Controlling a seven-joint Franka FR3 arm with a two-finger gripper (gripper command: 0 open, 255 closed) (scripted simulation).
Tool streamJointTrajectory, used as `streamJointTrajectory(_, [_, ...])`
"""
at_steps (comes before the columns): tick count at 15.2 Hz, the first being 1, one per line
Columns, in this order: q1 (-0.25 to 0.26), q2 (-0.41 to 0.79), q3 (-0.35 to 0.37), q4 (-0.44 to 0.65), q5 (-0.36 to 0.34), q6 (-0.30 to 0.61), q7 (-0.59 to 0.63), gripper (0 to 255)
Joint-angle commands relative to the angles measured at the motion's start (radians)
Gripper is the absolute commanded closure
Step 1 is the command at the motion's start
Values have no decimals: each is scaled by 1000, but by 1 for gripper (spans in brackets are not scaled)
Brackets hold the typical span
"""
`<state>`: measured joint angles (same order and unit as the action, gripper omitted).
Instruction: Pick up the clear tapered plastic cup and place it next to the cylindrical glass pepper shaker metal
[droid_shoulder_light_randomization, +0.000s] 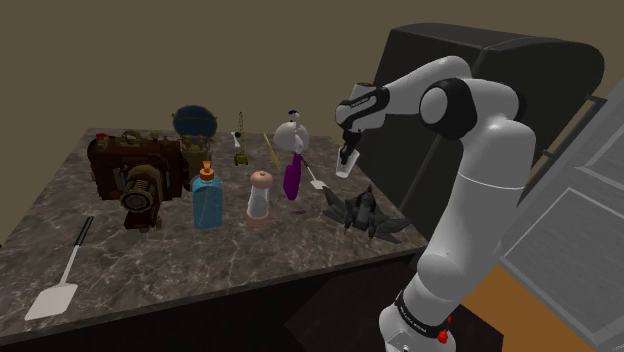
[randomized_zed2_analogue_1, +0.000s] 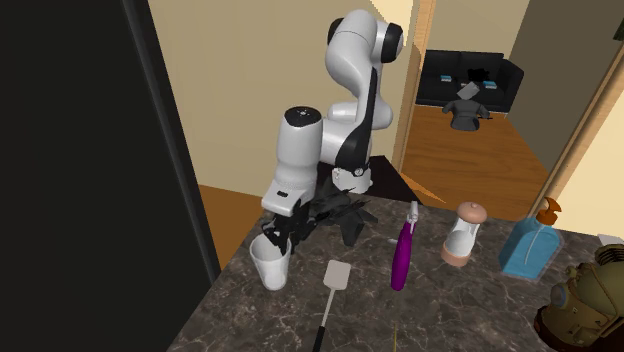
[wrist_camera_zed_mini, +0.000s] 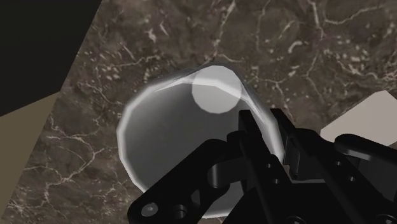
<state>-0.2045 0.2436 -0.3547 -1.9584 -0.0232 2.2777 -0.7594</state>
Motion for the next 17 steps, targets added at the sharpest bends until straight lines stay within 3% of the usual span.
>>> streamJointTrajectory(1, [1, -14, -2, 9, -5, -22, 0, 255])
streamJointTrajectory(17, [10, -91, -8, 133, -30, -220, 3, 255])
